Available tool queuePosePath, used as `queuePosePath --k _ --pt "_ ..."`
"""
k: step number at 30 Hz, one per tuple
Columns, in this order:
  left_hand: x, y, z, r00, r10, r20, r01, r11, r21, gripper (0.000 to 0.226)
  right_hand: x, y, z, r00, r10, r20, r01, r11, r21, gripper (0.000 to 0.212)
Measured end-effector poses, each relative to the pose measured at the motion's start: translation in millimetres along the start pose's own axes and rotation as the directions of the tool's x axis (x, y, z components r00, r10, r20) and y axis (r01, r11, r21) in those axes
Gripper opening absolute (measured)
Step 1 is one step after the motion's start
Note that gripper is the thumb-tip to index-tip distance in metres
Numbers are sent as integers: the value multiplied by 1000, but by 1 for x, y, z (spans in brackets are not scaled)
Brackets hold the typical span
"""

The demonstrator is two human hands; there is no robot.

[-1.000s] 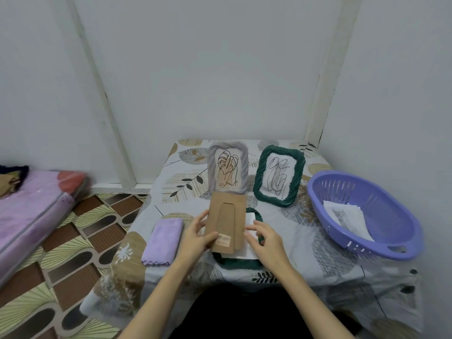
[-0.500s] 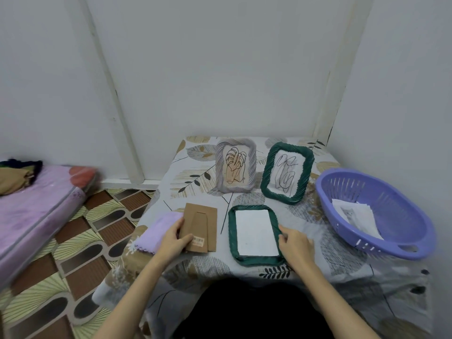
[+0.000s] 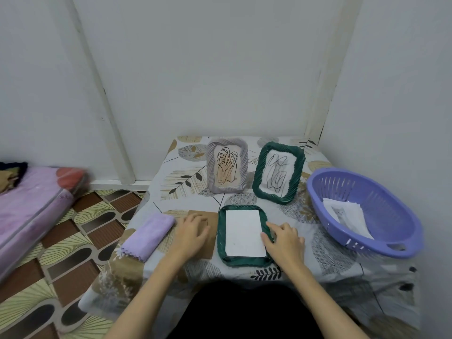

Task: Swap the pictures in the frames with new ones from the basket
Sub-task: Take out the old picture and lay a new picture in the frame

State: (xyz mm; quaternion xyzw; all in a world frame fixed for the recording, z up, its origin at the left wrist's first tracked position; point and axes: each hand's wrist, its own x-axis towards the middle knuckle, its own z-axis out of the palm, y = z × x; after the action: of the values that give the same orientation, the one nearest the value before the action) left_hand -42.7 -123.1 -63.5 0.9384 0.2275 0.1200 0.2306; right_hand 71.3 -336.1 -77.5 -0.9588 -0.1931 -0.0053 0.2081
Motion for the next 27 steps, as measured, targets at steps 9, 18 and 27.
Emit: queuePosePath --k 9,18,27 --pt "9 25 36 949 93 302 -125 989 85 88 -10 -12 3 995 -91 39 95 989 -112 65" --pt "6 24 40 961 137 241 -149 988 34 73 -10 -10 14 972 -174 159 181 983 -30 69" --pt "3 35 43 970 127 207 -131 991 7 67 -12 -4 21 974 -176 144 174 984 29 87"
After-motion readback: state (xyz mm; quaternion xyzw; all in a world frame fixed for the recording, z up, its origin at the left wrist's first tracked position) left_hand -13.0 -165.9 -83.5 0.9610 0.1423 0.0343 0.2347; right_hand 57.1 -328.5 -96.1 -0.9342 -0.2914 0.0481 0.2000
